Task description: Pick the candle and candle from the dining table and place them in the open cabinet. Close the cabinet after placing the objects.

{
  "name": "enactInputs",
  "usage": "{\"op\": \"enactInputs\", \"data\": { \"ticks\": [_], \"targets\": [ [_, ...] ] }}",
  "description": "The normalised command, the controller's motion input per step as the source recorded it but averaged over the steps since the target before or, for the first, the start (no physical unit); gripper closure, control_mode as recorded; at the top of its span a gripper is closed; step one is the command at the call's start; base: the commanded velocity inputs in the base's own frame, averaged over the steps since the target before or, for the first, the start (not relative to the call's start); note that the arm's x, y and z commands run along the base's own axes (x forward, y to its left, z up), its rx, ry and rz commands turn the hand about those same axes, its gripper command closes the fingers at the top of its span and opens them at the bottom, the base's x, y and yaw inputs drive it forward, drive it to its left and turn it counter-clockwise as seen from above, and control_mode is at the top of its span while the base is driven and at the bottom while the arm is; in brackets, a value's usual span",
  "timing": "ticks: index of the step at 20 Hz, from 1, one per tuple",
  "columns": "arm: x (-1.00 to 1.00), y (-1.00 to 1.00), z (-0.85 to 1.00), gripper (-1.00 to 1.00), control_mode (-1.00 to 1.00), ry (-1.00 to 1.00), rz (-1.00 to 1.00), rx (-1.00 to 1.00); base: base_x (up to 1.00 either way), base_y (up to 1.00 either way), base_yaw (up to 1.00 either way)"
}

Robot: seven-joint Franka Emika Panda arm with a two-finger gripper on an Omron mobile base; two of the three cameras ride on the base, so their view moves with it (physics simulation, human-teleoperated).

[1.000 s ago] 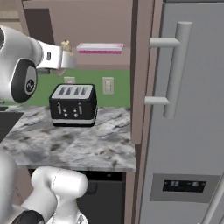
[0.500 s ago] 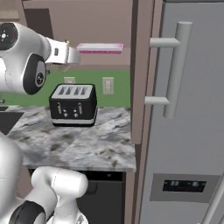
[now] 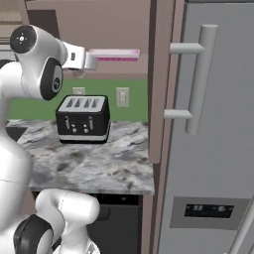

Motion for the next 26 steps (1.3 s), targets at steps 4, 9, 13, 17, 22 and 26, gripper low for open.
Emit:
{"op": "enactInputs", "data": {
  "ticks": [4, 9, 13, 17, 22, 26],
  "targets": [
    [0.47, 0.00, -0.09, 1.00, -1.00, 0.04, 0.00, 0.00, 0.00, 0.00, 0.00],
    [0.42, 0.00, -0.02, 1.00, -1.00, 0.05, 0.00, 0.00, 0.00, 0.00, 0.00],
    [0.40, 0.00, 0.00, 1.00, -1.00, 0.03, 0.00, 0.00, 0.00, 0.00, 0.00],
    [0.37, 0.00, -0.02, 1.00, -1.00, 0.01, 0.00, 0.00, 0.00, 0.00, 0.00],
    [0.33, 0.00, -0.07, 1.00, -1.00, 0.00, 0.00, 0.00, 0.00, 0.00, 0.00],
    [0.28, 0.00, -0.09, 1.00, -1.00, 0.00, 0.00, 0.00, 0.00, 0.00, 0.00]
  ]
}}
